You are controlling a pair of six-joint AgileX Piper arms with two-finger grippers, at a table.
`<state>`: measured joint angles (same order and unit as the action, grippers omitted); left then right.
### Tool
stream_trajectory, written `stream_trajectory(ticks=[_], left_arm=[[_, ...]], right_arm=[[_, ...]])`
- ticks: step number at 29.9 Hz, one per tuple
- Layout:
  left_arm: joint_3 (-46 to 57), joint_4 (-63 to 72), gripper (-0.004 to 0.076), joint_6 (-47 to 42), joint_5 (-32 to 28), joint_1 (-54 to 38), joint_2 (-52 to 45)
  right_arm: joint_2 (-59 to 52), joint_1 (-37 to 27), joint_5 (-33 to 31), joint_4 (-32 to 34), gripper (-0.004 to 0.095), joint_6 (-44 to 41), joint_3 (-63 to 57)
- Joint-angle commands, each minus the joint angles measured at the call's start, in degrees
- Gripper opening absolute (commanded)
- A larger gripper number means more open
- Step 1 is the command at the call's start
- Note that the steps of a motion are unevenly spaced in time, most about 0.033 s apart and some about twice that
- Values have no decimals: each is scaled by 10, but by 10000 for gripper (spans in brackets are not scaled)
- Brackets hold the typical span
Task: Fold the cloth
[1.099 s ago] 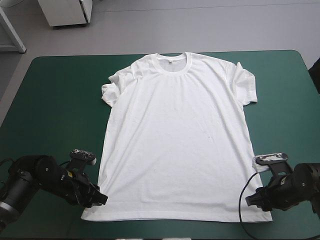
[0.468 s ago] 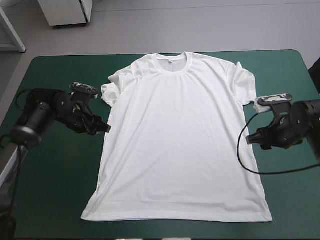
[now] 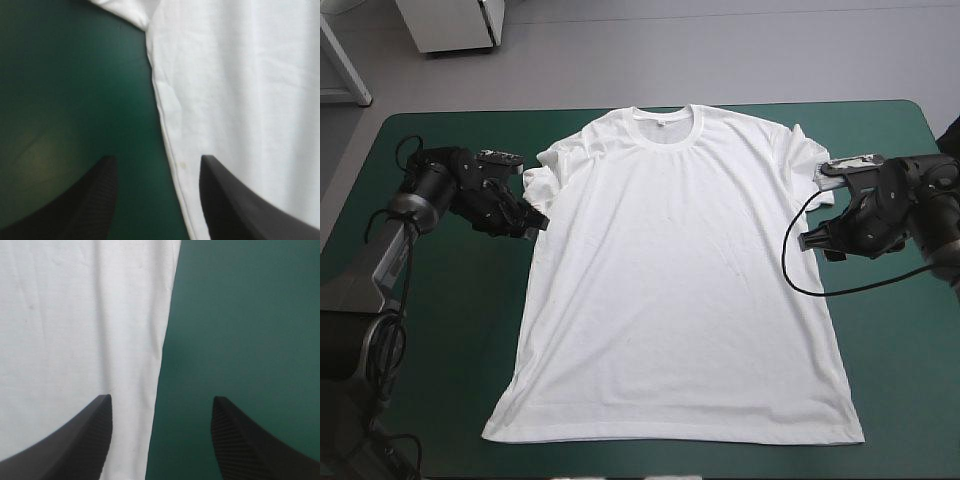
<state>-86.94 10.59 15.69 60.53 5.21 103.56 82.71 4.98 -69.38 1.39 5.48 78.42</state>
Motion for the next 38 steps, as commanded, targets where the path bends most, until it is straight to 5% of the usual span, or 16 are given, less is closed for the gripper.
stream_trajectory(ticks=[1, 17, 21, 26, 38], left_arm=[[-42, 29, 377, 6, -13, 3, 3], [-72, 14, 365, 2, -4, 35, 99], [-72, 13, 242, -1, 0, 35, 106], [-72, 14, -8, 6, 4, 35, 114], [-72, 11, -22, 6, 32, 35, 117]], right_arm=[[7, 2, 18, -1, 556, 0, 35], [63, 2, 25, -25, 554, 13, 109], [70, 2, 28, -24, 554, 15, 111], [86, 1, 44, -9, 554, 15, 111], [187, 1, 47, 14, 554, 15, 163]])
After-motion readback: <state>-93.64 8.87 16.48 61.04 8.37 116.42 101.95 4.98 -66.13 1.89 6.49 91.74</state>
